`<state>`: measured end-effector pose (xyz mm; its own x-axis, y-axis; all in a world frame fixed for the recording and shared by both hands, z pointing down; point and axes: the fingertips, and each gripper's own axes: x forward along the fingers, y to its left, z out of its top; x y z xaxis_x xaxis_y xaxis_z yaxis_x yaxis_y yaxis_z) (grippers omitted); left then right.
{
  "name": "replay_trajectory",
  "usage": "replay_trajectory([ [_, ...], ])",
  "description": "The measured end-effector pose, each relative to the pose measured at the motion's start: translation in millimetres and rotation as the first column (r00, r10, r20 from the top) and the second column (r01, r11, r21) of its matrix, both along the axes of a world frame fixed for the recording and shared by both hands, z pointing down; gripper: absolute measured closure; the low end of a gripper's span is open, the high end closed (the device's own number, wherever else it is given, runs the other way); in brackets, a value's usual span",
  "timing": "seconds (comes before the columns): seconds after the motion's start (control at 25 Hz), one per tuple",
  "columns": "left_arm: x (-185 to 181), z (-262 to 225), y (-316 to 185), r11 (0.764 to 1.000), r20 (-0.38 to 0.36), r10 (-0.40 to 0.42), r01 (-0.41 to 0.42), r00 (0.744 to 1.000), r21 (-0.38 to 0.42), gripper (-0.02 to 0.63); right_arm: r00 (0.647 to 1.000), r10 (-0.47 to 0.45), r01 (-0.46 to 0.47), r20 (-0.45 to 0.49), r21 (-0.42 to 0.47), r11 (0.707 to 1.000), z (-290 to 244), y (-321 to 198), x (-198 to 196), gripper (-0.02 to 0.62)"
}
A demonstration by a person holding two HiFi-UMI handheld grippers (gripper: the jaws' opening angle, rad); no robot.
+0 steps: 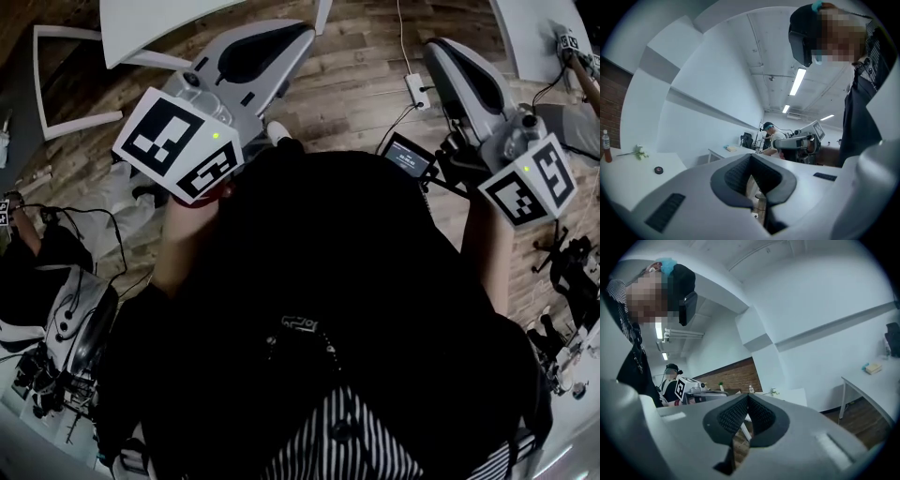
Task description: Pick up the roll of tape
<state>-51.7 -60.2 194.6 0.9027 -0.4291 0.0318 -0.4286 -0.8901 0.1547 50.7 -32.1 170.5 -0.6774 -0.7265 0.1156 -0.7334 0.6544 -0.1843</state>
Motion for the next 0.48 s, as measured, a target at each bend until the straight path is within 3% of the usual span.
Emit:
replay_trajectory([
  [0.12, 8, 21, 4, 1.0, -0.015, -0.004, 0.004, 1.0, -0.001, 0.603, 1.0, -0.011, 0.011, -0.017, -0.004, 1.0, 19, 4, 6, 0.598],
  [0.24, -8, 32, -2, 0.998, -0.055, -0.037, 0.034, 0.998, -0.046, 0.603, 0.999, -0.039, 0.038, -0.03, -0.037, 0.999, 21, -3, -11, 0.598],
  [0.48, -29, 51, -10, 0.997, -0.068, 0.004, -0.009, 0.998, -0.08, 0.603, 0.996, -0.041, 0.039, -0.073, -0.038, 0.999, 16, -23, -43, 0.598],
])
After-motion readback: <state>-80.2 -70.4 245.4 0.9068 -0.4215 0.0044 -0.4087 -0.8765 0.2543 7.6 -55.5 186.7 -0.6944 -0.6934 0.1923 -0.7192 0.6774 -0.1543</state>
